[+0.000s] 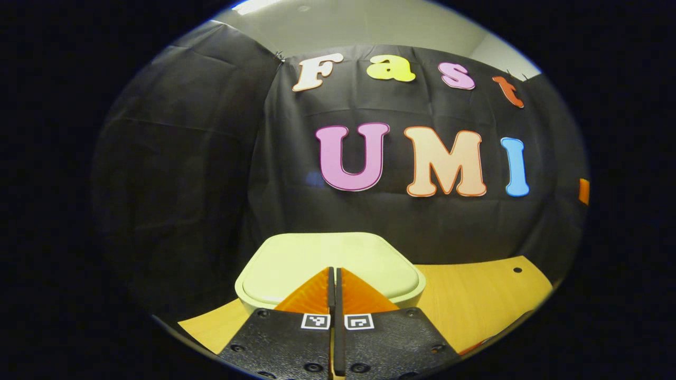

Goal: Press the lid of the desktop garbage bin to open it, pick up the crumpled paper on the desktop and throw it into the bin, then pick up the pop can on the desktop and drop it into the bin, and finally close the garbage bin lid.

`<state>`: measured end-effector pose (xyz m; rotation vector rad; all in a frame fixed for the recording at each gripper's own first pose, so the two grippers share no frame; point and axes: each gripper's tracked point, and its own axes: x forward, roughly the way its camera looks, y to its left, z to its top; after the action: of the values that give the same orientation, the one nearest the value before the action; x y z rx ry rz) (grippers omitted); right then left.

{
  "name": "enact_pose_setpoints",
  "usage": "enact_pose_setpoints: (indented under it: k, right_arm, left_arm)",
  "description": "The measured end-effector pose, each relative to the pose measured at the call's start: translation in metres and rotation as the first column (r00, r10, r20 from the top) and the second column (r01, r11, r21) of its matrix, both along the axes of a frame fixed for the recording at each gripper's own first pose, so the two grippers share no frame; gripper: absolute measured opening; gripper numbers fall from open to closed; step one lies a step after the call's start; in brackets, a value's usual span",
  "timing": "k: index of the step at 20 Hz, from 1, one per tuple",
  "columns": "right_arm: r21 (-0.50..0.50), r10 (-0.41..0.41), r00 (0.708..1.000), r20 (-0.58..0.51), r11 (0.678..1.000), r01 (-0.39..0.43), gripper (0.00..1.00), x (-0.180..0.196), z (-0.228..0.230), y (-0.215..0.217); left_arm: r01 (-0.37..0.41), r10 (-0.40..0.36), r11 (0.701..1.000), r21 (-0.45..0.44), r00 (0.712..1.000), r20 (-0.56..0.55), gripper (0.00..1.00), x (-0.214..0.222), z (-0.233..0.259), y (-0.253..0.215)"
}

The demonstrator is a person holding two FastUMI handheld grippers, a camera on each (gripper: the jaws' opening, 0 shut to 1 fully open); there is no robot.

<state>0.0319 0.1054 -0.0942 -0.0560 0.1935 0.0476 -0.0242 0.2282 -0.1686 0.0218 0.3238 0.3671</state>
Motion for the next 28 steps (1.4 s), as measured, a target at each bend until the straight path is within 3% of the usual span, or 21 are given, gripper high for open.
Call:
enact_pose_setpoints:
  k: [2, 3, 5, 6, 8, 10, 16, 20, 22, 25, 28]
  right_arm:
    - [-0.009, 0.001, 1.000, -0.007, 1.000, -0.001, 0.98, -0.002, -0.002, -0.003]
    - [-0.013, 0.002, 1.000, -0.010, 1.000, -0.002, 0.98, -0.002, -0.002, -0.004]
    - [-0.015, 0.003, 1.000, -0.003, 1.000, -0.003, 0.98, -0.004, 0.001, -0.007]
    - [-0.007, 0.003, 1.000, 0.000, 1.000, -0.003, 0.98, -0.006, 0.003, -0.010]
    - [0.015, 0.013, 1.000, 0.001, 1.000, -0.013, 0.98, -0.008, 0.007, -0.012]
    - [0.007, 0.010, 1.000, 0.008, 1.000, -0.010, 0.98, -0.008, 0.011, -0.023]
    - [0.014, 0.011, 1.000, -0.001, 1.000, -0.011, 0.98, -0.010, 0.006, -0.041]
    - [-0.004, 0.019, 0.999, -0.032, 1.000, -0.019, 0.98, -0.016, -0.010, -0.057]
    - [0.000, 0.024, 0.998, -0.062, 1.000, -0.025, 0.98, -0.018, -0.024, -0.065]
    - [-0.005, 0.032, 0.993, -0.112, 0.999, -0.032, 0.98, -0.022, -0.051, -0.078]
    - [-0.002, 0.048, 0.981, -0.187, 0.999, -0.049, 0.98, -0.032, -0.092, -0.089]
  left_arm:
    - [0.016, -0.016, 0.999, 0.047, 1.000, -0.004, 0.00, -0.001, -0.004, 0.001]
    - [0.036, -0.036, 0.999, 0.029, 0.999, -0.003, 0.00, 0.000, -0.004, 0.001]
    - [0.032, -0.029, 0.991, -0.132, 0.999, 0.024, 0.00, 0.005, -0.001, -0.001]
    - [0.032, -0.027, 0.985, -0.171, 0.999, 0.034, 0.00, 0.007, 0.001, 0.000]
    - [0.009, 0.000, 0.993, -0.117, 0.997, 0.071, 0.00, 0.006, 0.011, 0.011]
    - [0.034, -0.028, 0.997, -0.072, 0.996, 0.087, 0.00, 0.009, 0.025, 0.003]
    - [0.102, -0.091, 0.994, -0.034, 0.968, 0.235, 0.00, 0.018, 0.096, -0.035]
    - [0.183, -0.164, 0.983, -0.029, 0.934, 0.317, 0.00, 0.018, 0.133, -0.072]
    - [0.225, -0.206, 0.974, -0.023, 0.923, 0.326, 0.09, 0.017, 0.142, -0.093]
    - [0.254, -0.248, 0.967, 0.025, 0.912, 0.328, 0.60, 0.013, 0.152, -0.116]
    - [0.271, -0.270, 0.962, 0.042, 0.907, 0.322, 0.67, 0.008, 0.152, -0.141]
